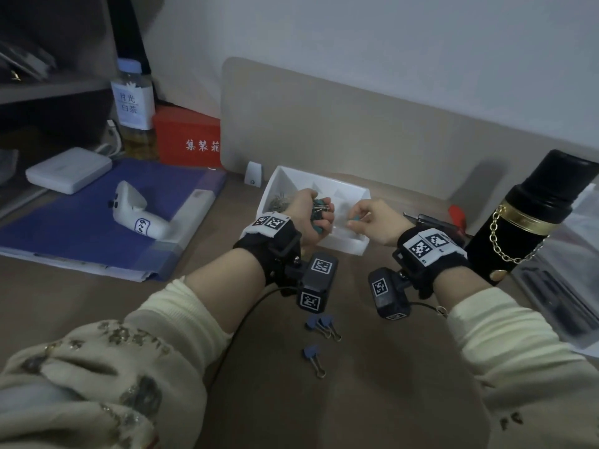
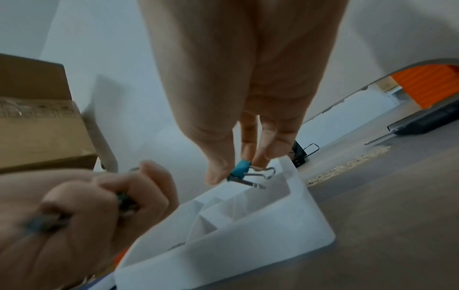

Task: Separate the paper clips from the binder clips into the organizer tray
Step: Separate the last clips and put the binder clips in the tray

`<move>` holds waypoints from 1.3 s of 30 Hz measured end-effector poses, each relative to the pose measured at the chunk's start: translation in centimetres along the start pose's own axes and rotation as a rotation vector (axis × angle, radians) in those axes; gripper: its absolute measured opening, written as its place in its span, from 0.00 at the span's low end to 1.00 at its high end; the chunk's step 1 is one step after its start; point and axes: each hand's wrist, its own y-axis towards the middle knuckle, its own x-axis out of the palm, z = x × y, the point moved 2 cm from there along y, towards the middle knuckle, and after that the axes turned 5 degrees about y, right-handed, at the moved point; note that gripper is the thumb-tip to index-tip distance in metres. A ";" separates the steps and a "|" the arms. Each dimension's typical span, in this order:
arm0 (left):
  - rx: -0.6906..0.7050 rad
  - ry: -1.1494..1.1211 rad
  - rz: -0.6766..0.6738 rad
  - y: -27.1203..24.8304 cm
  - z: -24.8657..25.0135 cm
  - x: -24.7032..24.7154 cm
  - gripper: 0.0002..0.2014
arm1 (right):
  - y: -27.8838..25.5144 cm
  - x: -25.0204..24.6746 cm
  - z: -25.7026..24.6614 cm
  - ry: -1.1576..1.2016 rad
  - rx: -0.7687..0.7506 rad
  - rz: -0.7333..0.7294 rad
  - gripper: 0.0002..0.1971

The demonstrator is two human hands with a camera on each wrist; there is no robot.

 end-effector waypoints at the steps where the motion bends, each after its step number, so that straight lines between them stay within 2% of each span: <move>1: 0.008 0.013 0.010 0.5 0.0 0.4 0.18 | 0.2 0.1 0.3 -0.005 0.006 -0.006 0.04; 5: 0.067 0.077 0.060 2.6 0.3 2.2 0.18 | 0.4 0.1 1.5 0.003 0.021 0.018 0.10; 11: 0.293 0.190 0.144 5.6 -0.1 4.5 0.14 | 0.5 -0.7 3.2 0.114 -0.002 0.131 0.11; 15: 0.537 0.485 0.134 7.4 -0.9 5.1 0.17 | 0.4 -0.5 3.6 0.126 -0.038 0.133 0.09; 18: 0.682 0.742 0.066 7.9 -1.6 5.2 0.18 | 0.2 -0.4 4.0 0.151 -0.028 0.187 0.09; 23: 0.697 0.837 0.031 8.4 -2.0 4.8 0.17 | 0.5 -0.6 5.0 0.205 0.012 0.309 0.07; 39: 0.702 0.829 0.025 8.6 -1.4 4.6 0.21 | -0.9 -0.5 3.3 0.107 -0.010 0.188 0.10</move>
